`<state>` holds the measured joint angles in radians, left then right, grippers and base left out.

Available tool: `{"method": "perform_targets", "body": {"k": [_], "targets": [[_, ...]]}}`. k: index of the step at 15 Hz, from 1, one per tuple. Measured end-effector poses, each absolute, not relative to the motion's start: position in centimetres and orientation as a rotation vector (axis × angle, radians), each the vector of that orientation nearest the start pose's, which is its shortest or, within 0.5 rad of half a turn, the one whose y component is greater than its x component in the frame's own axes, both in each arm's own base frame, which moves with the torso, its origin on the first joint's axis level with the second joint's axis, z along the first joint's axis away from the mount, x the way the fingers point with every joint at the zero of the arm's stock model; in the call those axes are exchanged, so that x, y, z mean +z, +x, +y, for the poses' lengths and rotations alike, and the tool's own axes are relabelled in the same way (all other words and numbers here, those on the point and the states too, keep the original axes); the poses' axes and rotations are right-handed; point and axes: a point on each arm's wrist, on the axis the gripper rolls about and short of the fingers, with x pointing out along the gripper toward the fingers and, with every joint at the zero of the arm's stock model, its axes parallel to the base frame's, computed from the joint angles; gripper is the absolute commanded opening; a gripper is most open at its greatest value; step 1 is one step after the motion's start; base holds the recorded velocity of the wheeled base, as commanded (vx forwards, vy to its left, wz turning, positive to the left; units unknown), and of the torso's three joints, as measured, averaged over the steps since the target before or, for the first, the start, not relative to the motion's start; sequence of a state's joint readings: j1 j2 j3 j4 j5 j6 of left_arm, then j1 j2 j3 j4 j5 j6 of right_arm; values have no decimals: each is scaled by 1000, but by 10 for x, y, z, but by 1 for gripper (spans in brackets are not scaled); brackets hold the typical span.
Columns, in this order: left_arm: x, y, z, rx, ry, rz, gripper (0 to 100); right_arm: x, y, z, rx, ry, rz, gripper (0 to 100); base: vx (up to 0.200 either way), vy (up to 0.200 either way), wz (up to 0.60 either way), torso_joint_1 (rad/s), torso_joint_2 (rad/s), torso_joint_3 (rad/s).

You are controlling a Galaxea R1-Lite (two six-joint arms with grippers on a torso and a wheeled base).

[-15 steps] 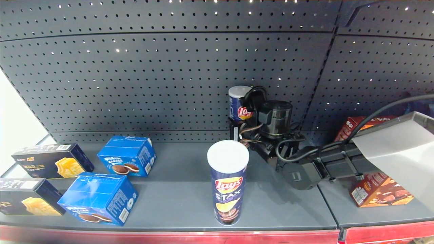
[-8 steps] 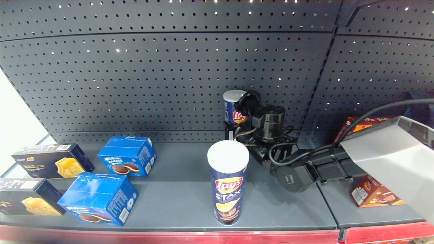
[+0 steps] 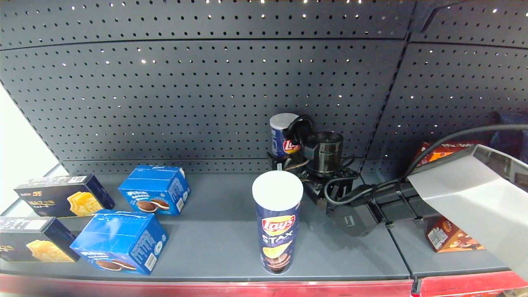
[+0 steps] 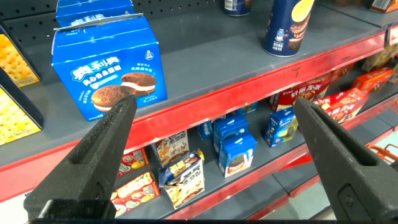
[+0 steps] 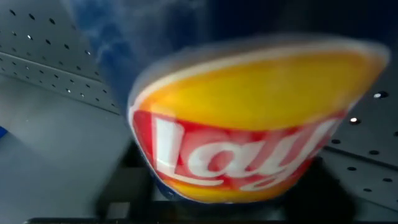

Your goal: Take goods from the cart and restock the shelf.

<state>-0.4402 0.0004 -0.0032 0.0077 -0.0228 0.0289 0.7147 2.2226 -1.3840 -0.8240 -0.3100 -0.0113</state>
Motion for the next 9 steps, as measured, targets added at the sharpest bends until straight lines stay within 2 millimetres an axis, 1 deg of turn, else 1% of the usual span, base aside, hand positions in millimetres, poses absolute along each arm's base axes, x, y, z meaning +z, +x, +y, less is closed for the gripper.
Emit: {"method": "perform_targets", "body": {"k": [5,7,9], "targets": [[76,-21,9,-463,29,-2,100,153,343,292,408,-31,32,100,0,0,0,0,0,0],[76,-21,9,-463,29,-2,100,152,337,289,411,-36,40,100,0,0,0,0,0,0],[76,-21,9,-463,30,-2,100,149,327,286,415,-43,48,100,0,0,0,0,0,0]]}}
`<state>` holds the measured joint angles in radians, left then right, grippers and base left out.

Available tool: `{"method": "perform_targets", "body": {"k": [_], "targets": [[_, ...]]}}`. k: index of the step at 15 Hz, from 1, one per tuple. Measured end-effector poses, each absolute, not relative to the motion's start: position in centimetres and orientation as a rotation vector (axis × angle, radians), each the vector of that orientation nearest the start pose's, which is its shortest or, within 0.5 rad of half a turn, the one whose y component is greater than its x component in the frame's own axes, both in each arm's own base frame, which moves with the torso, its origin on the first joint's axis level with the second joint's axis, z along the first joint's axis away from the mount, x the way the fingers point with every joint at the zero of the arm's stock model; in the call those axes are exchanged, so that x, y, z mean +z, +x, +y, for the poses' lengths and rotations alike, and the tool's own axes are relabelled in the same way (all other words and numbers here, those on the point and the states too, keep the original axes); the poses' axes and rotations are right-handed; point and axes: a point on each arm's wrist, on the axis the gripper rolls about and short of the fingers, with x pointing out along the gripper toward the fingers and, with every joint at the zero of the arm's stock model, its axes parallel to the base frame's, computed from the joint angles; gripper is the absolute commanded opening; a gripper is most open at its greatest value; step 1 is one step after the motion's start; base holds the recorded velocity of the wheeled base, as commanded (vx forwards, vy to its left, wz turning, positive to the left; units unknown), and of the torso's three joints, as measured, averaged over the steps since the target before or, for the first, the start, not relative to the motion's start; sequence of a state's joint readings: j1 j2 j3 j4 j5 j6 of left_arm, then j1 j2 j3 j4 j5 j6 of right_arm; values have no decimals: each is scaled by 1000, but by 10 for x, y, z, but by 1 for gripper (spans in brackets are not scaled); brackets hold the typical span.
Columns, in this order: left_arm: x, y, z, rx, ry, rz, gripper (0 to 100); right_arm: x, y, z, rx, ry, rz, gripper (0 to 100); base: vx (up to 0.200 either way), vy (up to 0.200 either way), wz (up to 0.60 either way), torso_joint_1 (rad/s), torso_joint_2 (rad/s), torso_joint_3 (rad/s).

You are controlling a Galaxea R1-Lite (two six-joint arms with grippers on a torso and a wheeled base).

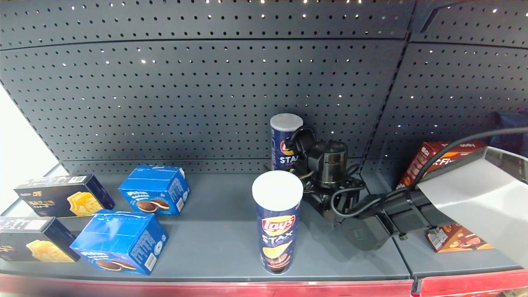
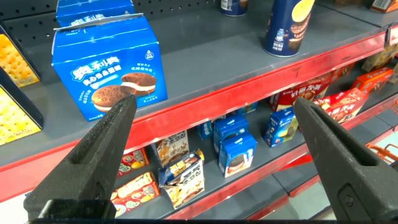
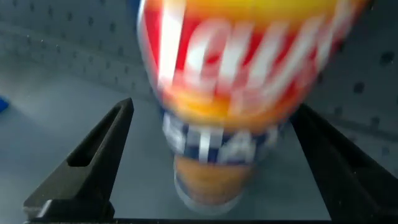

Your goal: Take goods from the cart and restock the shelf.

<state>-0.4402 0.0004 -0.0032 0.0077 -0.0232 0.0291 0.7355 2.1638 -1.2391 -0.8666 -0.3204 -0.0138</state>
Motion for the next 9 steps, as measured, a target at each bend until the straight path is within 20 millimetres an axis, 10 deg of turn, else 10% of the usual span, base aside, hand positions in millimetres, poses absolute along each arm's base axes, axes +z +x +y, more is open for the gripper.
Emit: {"method": "perform_targets", "body": {"k": [9], "targets": [[76,-21,9,-463,29,-2,100,148,299,263,412,-65,81,100,0,0,0,0,0,0]]}}
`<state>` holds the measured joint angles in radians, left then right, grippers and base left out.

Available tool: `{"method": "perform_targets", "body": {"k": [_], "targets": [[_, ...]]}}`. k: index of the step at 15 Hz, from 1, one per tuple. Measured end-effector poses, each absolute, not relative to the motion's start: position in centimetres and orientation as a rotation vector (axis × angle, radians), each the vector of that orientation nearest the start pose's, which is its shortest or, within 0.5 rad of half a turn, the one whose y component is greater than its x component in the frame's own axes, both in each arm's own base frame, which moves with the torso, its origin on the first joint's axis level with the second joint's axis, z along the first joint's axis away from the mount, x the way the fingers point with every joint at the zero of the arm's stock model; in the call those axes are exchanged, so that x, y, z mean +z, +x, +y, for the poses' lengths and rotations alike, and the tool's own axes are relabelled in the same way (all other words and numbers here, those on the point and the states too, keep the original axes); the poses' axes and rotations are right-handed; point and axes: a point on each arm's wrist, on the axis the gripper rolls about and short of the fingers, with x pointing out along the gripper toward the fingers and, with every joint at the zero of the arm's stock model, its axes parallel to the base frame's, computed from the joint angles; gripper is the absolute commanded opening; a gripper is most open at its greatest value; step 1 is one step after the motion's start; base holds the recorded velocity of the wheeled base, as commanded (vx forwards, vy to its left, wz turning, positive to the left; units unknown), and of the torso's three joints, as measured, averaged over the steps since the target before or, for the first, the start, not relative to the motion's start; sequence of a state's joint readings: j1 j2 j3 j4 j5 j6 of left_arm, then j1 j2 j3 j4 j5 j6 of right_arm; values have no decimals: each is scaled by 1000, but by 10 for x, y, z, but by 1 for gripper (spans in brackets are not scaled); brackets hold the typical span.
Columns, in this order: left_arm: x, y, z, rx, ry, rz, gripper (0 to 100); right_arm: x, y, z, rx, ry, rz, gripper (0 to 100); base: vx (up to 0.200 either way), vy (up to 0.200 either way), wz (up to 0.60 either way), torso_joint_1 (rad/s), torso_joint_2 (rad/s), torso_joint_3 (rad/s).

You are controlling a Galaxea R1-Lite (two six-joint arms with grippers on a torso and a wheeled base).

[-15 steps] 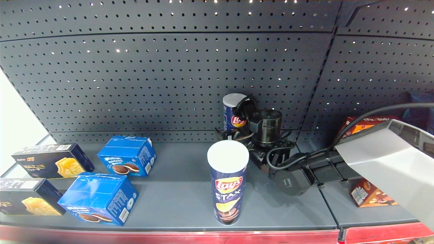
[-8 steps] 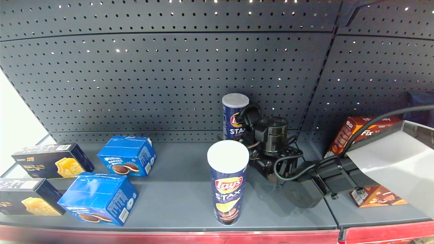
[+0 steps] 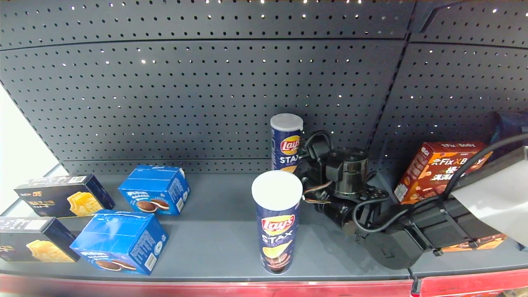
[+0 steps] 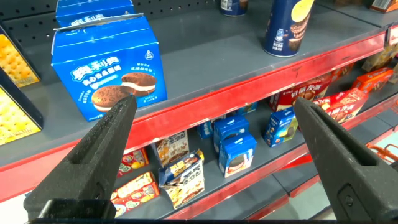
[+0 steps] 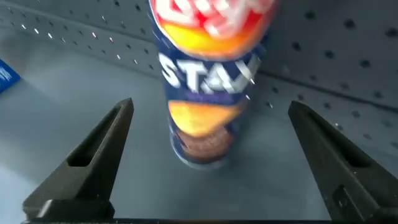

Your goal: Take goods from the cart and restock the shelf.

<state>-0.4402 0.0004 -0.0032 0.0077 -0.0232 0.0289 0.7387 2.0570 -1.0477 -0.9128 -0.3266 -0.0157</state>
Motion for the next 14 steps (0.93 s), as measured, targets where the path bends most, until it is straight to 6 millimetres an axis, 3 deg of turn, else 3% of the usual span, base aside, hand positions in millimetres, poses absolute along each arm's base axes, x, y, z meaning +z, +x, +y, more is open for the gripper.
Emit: {"method": "perform_targets", "body": {"k": [7,14], "targets": [[76,-21,9,-463,29,-2,100,146,297,225,300,-88,121,100,0,0,0,0,0,0],[76,-21,9,-463,29,-2,100,148,321,201,179,-81,113,100,0,0,0,0,0,0]]}}
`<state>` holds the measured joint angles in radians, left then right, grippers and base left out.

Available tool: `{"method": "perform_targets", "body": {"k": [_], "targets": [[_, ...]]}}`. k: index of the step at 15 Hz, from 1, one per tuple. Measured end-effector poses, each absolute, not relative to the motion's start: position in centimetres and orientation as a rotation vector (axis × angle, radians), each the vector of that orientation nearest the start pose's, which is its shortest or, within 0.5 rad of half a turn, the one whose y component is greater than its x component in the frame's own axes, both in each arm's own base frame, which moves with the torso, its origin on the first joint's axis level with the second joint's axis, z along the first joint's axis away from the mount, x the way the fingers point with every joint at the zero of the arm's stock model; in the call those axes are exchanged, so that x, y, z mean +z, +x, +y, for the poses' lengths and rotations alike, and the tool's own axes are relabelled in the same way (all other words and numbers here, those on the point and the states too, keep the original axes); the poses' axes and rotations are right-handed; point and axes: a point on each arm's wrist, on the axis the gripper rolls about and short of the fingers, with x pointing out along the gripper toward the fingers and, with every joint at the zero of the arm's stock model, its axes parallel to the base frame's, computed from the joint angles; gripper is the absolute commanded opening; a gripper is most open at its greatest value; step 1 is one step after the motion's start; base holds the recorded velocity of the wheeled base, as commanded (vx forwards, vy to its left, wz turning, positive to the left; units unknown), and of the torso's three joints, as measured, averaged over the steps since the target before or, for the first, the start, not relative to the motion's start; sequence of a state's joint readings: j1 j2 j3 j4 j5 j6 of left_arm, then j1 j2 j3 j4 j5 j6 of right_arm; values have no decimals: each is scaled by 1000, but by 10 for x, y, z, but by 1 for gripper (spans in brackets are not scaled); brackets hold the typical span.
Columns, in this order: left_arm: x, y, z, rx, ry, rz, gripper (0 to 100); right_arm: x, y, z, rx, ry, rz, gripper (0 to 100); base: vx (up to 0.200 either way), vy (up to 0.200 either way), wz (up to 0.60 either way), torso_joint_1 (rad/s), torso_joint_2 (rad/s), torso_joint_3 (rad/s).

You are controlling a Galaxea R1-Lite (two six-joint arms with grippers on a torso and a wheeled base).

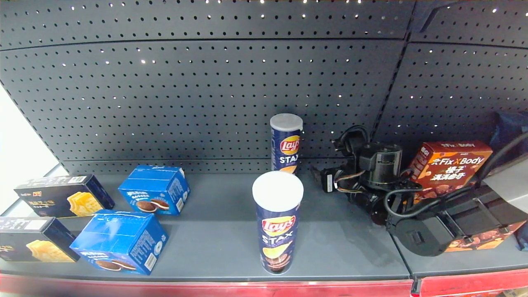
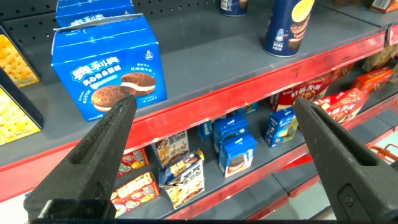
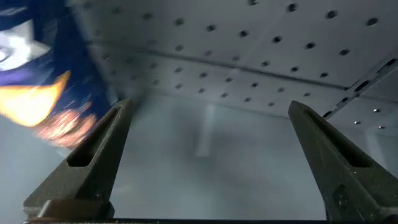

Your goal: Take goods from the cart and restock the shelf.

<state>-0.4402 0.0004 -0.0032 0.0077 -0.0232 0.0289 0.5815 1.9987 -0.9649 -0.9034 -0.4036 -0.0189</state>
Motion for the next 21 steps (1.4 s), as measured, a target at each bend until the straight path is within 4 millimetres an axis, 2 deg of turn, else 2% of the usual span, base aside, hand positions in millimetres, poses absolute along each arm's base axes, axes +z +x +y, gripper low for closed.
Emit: {"method": "perform_targets", "body": {"k": [4,8,21], "targets": [[76,-21,9,-463,29,-2,100,145,335,207,198,-60,101,100,0,0,0,0,0,0],[76,-21,9,-464,29,-2,100,139,340,214,223,-59,103,100,0,0,0,0,0,0],[76,-21,9,-463,29,-2,100,134,333,233,275,-62,100,100,0,0,0,0,0,0]]}}
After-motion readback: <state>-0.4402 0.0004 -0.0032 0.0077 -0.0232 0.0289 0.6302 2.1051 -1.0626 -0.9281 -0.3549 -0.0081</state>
